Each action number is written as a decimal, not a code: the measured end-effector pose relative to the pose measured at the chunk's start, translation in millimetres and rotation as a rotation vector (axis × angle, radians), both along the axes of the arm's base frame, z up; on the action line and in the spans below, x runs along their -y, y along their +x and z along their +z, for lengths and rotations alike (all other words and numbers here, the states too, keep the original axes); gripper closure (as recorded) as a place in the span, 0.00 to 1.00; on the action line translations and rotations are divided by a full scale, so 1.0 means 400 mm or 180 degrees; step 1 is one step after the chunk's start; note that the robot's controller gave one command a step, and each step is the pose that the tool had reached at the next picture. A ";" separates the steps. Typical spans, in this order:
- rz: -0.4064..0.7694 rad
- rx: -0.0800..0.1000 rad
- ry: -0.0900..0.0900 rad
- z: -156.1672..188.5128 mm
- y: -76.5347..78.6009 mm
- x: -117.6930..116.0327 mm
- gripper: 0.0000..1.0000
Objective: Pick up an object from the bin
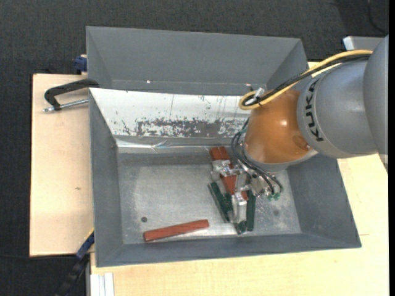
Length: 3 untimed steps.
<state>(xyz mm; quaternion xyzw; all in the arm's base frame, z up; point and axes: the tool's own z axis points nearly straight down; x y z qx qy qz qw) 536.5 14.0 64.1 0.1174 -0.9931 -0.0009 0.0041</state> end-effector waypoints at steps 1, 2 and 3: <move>-0.0020 0.0014 0.0002 0.004 0.011 -0.001 0.00; 0.0505 0.0024 0.0007 0.106 0.091 0.066 0.00; 0.0868 0.0080 -0.0009 0.162 0.122 0.101 0.00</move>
Offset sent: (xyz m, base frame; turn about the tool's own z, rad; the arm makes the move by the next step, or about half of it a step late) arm 0.0643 -0.0534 0.0796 -0.2571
